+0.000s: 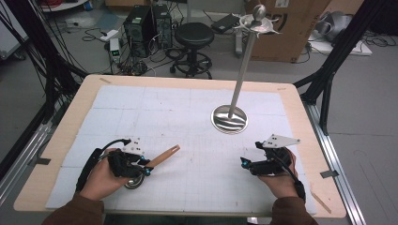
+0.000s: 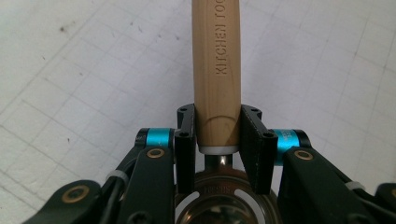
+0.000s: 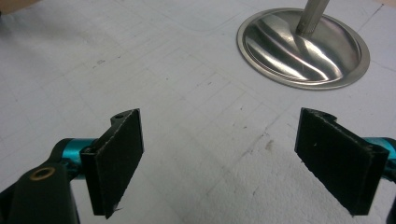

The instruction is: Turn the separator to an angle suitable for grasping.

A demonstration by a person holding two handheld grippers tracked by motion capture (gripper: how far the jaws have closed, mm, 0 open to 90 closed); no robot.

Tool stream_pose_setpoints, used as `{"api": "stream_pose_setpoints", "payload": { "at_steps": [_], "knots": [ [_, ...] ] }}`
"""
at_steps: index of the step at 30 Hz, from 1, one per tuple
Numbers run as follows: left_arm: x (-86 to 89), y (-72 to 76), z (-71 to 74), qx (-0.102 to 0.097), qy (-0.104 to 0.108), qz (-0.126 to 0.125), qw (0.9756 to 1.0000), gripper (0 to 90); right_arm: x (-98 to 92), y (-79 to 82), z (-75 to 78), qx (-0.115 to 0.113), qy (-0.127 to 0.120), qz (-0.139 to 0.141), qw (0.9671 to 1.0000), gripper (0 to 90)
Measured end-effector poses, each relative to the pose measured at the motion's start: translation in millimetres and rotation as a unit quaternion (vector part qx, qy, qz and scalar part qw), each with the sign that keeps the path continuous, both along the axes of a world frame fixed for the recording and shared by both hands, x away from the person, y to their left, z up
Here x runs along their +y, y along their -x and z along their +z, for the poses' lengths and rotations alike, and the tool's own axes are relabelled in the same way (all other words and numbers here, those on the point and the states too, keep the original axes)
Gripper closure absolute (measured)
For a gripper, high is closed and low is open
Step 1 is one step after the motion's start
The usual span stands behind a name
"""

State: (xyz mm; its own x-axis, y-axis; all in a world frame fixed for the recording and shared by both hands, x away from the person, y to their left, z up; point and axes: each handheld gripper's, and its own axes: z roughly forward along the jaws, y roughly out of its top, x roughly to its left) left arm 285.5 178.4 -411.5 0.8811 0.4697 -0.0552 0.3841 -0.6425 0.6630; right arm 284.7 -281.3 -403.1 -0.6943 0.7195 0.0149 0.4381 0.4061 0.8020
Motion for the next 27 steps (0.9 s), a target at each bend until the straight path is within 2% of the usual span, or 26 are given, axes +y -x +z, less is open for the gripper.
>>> {"api": "stream_pose_setpoints", "payload": {
  "at_steps": [2,3,4,9,20,27],
  "knots": [
    [0.6,0.1,1.0,-0.001,0.005,0.0,1.0,69.2,0.0,0.1,0.1,0.0,0.0,0.0,1.0,14.3],
    [2.3,0.9,3.8,-0.004,0.021,0.003,0.9998,69.2,0.0,0.1,0.1,0.001,-0.001,0.0,1.0,14.3],
    [2.3,0.9,3.8,-0.004,0.021,0.003,0.9998,69.2,0.0,0.1,0.1,0.001,-0.001,0.0,1.0,14.3],
    [5.2,1.2,7.9,-0.01,0.048,0.002,0.9988,69.2,0.1,0.1,0.2,0.001,-0.002,0.001,1.0,14.3],
    [14.7,1.5,15.7,-0.019,0.079,0.001,0.9967,69.2,-0.9,-1.9,0.0,0.002,-0.007,-0.005,1.0,14.3],
    [17.0,1.7,17.9,-0.024,0.087,0.001,0.9959,69.2,-1.2,-1.6,1.6,0.0,-0.009,-0.009,0.9999,14.3]
  ]
}}
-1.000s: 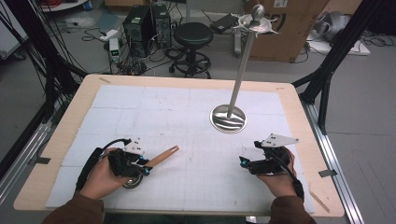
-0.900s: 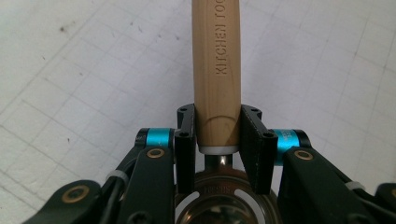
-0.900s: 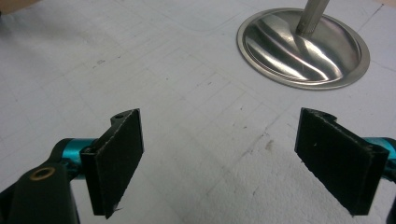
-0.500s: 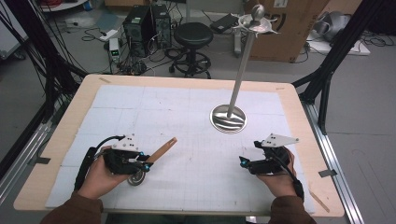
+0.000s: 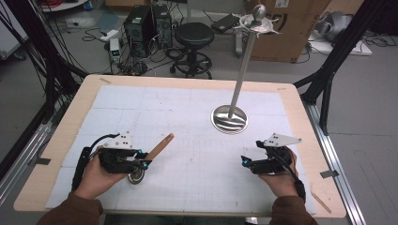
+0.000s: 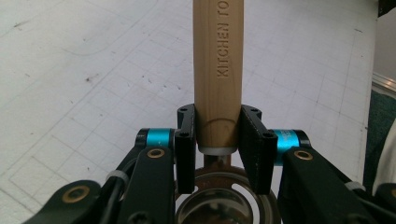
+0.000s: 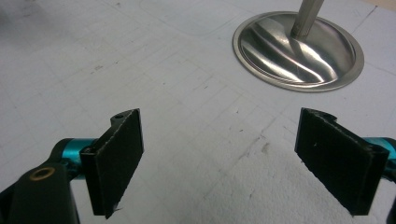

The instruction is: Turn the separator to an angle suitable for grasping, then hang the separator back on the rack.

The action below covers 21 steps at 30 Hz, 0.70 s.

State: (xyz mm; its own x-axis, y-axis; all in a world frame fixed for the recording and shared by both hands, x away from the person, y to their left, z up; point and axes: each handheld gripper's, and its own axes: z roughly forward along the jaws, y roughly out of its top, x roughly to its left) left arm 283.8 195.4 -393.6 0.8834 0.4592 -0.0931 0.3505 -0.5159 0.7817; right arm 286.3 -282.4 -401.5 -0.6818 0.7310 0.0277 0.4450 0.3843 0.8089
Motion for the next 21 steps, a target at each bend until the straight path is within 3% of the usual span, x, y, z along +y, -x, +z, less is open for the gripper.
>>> {"api": "stream_pose_setpoints", "payload": {
  "at_steps": [12,16,21],
  "knots": [
    [5.2,-0.7,7.4,0.003,0.038,0.003,0.9993,69.2,-0.3,1.3,0.9,-0.002,-0.003,0.0,1.0,14.3],
    [7.9,-9.2,12.5,0.004,0.064,0.007,0.9979,69.2,-0.5,-0.7,-1.6,0.001,0.001,0.005,1.0,14.3],
    [4.0,-17.4,22.6,-0.004,0.074,0.006,0.9972,69.2,-2.8,-0.5,-0.5,0.0,-0.005,0.003,1.0,14.3]
  ]
}}
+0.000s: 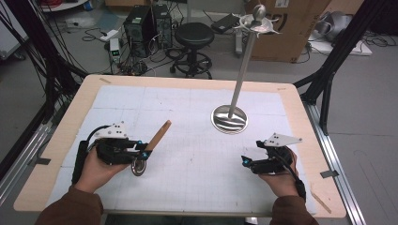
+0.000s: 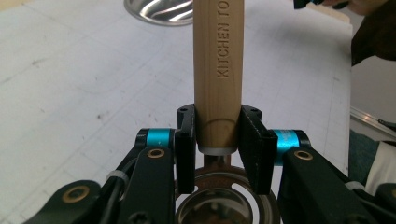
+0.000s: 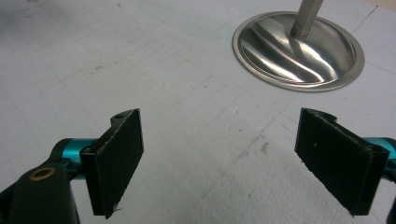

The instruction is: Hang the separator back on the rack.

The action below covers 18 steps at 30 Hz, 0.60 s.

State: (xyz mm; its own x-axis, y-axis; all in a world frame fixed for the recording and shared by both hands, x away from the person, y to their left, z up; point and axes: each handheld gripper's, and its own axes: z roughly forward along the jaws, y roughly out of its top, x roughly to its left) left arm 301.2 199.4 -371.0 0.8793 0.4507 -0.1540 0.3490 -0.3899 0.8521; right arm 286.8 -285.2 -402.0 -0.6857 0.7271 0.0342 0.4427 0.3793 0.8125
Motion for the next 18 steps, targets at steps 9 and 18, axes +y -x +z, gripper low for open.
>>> {"api": "stream_pose_setpoints", "payload": {
  "at_steps": [9,18],
  "knots": [
    [-19.7,-20.3,31.7,-0.027,0.019,-0.011,0.9994,69.2,2.1,0.6,-0.5,0.0,0.001,0.005,1.0,14.3],
    [-28.8,-41.0,49.1,-0.028,0.03,-0.034,0.9986,69.2,0.7,0.7,-0.3,0.0,-0.001,0.005,1.0,14.3]
  ]
}}
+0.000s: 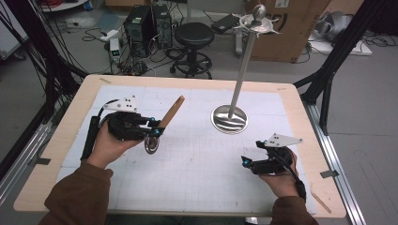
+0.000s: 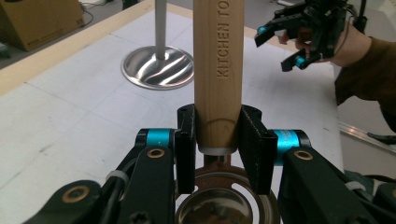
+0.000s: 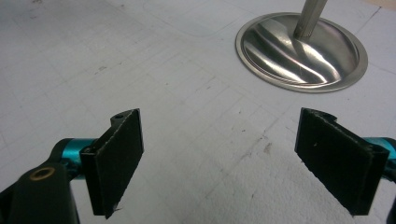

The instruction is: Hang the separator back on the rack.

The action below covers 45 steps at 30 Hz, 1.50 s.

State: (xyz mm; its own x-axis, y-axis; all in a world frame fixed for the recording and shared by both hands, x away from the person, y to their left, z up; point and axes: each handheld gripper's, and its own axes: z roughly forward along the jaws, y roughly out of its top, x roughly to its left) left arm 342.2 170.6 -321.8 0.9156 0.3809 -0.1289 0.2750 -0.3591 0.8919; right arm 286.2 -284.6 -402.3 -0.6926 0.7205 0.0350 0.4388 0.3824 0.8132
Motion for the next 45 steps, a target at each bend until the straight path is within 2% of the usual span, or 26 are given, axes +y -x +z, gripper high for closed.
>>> {"api": "stream_pose_setpoints", "payload": {
  "at_steps": [4,8,19,26,35,39,45],
  "knots": [
    [-0.8,-4.5,5.7,0.0,0.005,0.001,1.0,69.2,0.4,-0.3,-0.2,0.001,0.0,0.0,1.0,14.2],
    [-6.0,-9.2,15.6,-0.009,-0.002,0.003,1.0,69.1,0.0,-0.6,-0.5,0.001,-0.001,0.0,1.0,14.3],
    [-38.0,-24.6,42.6,-0.024,-0.004,-0.01,0.9997,69.2,-1.1,-0.8,-0.6,0.001,-0.004,0.0,1.0,14.2],
    [-51.7,-31.3,55.2,-0.033,-0.005,-0.013,0.9994,69.1,-2.3,-0.3,-0.2,0.002,-0.007,0.0,1.0,14.2],
    [-55.6,-47.7,75.7,-0.037,0.022,-0.007,0.9991,69.2,-2.4,0.4,-0.6,0.001,-0.007,0.0,1.0,14.3],
    [-60.8,-57.1,87.5,-0.044,0.022,-0.002,0.9988,69.1,-2.5,0.7,-1.4,0.003,-0.007,-0.002,1.0,14.2],
    [-66.5,-63.7,96.7,-0.049,0.028,-0.003,0.9984,69.2,-2.5,1.5,-1.2,0.002,-0.007,-0.002,1.0,14.3]
  ]
}}
